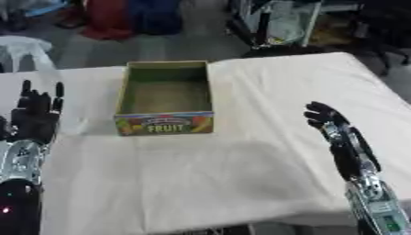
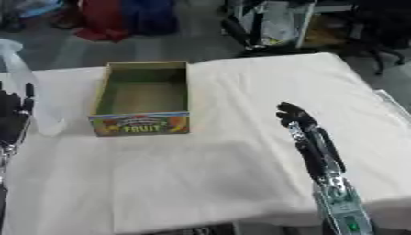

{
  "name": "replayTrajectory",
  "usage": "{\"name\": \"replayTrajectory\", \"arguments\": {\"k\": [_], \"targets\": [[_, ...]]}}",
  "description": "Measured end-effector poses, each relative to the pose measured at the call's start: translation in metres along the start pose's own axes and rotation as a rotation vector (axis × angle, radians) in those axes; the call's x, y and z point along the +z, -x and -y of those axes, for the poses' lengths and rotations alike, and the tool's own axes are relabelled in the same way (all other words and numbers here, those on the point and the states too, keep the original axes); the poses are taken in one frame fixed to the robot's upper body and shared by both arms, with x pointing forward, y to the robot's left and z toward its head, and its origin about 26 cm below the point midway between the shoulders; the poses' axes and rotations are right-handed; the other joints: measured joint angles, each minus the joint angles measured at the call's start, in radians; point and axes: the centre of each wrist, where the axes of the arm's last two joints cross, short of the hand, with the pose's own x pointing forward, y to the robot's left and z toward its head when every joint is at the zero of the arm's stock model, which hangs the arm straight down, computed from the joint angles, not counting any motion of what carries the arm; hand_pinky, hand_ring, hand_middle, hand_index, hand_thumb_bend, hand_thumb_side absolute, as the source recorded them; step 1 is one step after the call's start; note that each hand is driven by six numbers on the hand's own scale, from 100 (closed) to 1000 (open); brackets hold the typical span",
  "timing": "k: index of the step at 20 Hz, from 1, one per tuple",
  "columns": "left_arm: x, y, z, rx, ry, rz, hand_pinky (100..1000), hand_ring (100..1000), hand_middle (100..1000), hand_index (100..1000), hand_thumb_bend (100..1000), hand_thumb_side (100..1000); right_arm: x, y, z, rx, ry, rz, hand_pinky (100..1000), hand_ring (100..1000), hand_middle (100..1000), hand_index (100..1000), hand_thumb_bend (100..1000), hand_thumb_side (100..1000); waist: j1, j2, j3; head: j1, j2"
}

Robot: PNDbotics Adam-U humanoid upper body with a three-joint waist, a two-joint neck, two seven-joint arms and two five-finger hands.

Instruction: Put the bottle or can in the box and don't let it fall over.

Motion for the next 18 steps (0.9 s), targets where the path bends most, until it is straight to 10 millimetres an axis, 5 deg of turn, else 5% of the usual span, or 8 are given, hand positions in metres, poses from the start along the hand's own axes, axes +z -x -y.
{"name": "replayTrajectory", "arguments": {"k": [18], "targets": [[-0.051,-0.021,0.024,-0.05,0.049,-0.035,614,100,100,1000,648,1000,-0.001,0.0,-0.005,-0.009,-0.023,0.002,909,874,845,881,100,813,-0.005,0.0,-0.034,0.014,0.0]]}}
